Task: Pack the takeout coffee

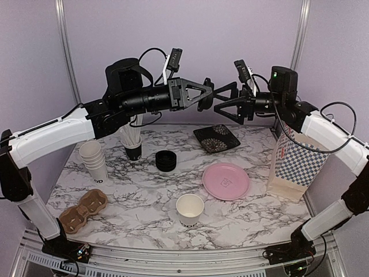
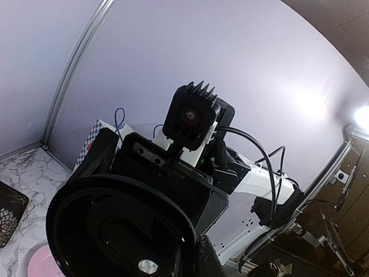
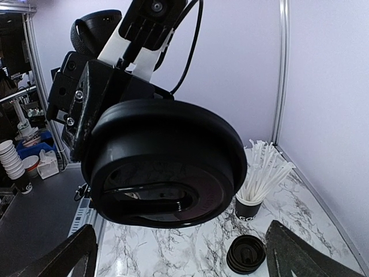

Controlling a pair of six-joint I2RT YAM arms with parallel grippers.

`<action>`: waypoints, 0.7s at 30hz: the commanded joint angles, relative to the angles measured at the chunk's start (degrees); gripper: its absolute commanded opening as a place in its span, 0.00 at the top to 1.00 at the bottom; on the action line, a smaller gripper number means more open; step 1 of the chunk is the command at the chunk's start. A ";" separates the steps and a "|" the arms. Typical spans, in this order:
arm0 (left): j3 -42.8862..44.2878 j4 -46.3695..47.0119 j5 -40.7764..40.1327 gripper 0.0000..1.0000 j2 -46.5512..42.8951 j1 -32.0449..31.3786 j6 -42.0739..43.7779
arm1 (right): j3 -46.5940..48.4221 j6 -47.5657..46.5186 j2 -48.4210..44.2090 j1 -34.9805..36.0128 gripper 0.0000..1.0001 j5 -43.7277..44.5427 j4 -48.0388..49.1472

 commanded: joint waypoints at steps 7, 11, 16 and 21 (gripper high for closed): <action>0.31 4.84 0.94 0.96 1.19 0.24 -2.64 | 4.31 1.12 1.86 2.29 0.02 0.55 2.43; 0.31 5.07 1.03 0.96 1.63 0.24 -3.01 | 4.24 1.12 2.12 2.69 0.06 0.03 2.86; 0.32 5.24 1.27 0.96 1.96 0.24 -3.32 | 4.09 1.08 2.30 2.92 0.15 -0.55 3.30; 0.39 5.25 1.37 0.96 2.30 0.24 -3.54 | 3.71 2.96 2.39 2.92 0.18 -1.27 4.07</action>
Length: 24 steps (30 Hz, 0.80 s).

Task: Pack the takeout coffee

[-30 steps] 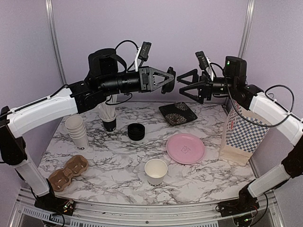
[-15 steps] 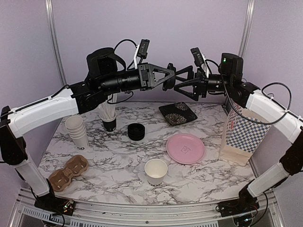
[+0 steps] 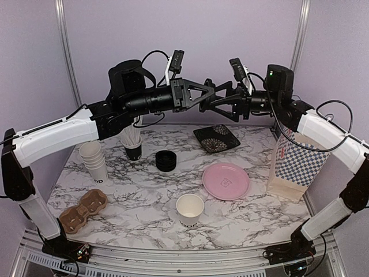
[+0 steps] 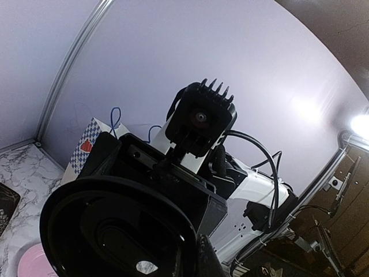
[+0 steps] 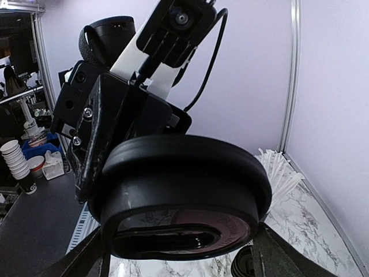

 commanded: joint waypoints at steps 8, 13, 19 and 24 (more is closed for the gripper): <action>0.92 2.73 1.25 0.95 1.58 0.24 -0.60 | 1.77 3.19 0.58 0.63 0.18 -1.25 3.92; 0.92 2.73 1.26 0.93 1.66 0.24 -0.61 | 1.09 3.20 0.55 0.63 0.24 -1.45 4.47; -0.62 2.61 -0.06 0.52 0.89 0.32 -0.44 | -0.04 2.06 0.26 0.56 0.25 -0.70 3.60; -2.75 -6.76 -2.15 0.31 -2.40 0.32 5.16 | -2.08 -5.88 -1.30 0.12 0.25 1.80 -3.57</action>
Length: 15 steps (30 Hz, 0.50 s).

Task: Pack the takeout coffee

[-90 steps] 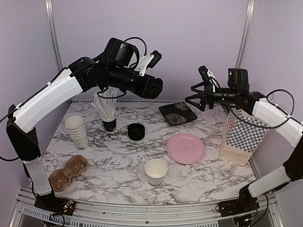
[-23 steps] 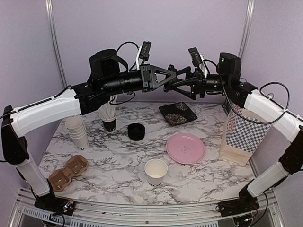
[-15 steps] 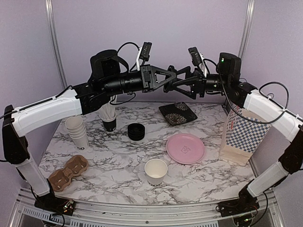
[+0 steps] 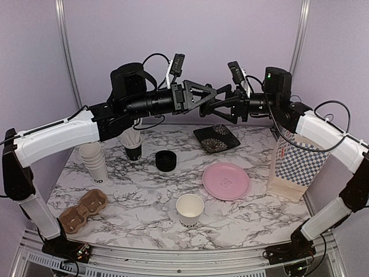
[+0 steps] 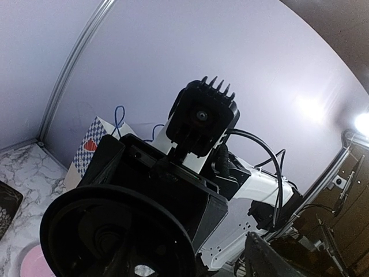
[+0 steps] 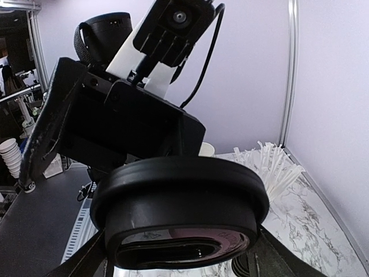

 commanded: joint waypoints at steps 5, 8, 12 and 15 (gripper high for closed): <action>-3.74 -25.23 -12.00 0.29 -7.89 0.26 16.42 | -2.71 -16.62 -2.74 -0.08 0.25 5.85 -14.17; -7.80 -30.56 -21.73 0.28 -11.90 0.52 24.00 | -1.79 -23.39 -2.69 0.21 0.26 8.30 -20.94; -13.30 -32.36 -34.60 0.27 -16.30 2.07 29.22 | 1.47 -32.22 -1.10 1.37 0.27 11.57 -31.72; -17.46 -30.22 -40.03 0.26 -18.90 2.66 30.84 | 4.87 -39.16 0.87 2.94 0.28 14.37 -40.34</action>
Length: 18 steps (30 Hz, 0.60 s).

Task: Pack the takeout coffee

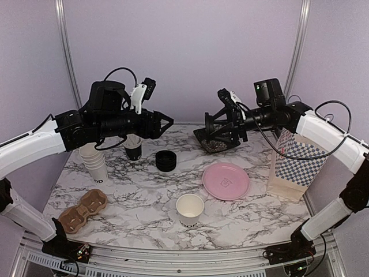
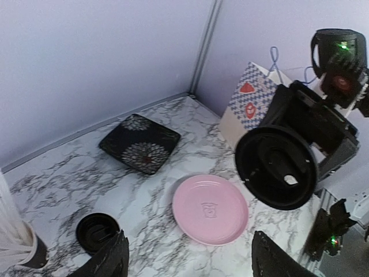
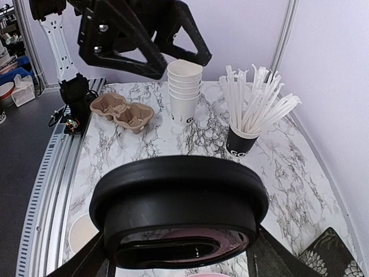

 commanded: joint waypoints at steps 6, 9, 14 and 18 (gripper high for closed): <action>-14.97 8.13 -15.78 0.24 -10.49 2.55 8.66 | 11.12 -23.52 5.95 10.87 0.26 16.01 -28.58; -17.71 9.16 -16.73 0.23 -12.76 3.40 9.14 | 12.67 -25.42 8.71 15.55 0.26 22.48 -32.83; -19.26 8.85 -18.80 0.23 -15.29 3.56 11.48 | 12.61 -26.58 11.62 19.07 0.24 27.30 -35.72; -19.37 9.09 -17.64 0.22 -16.33 3.56 11.28 | 12.55 -26.49 13.11 20.84 0.23 31.65 -35.83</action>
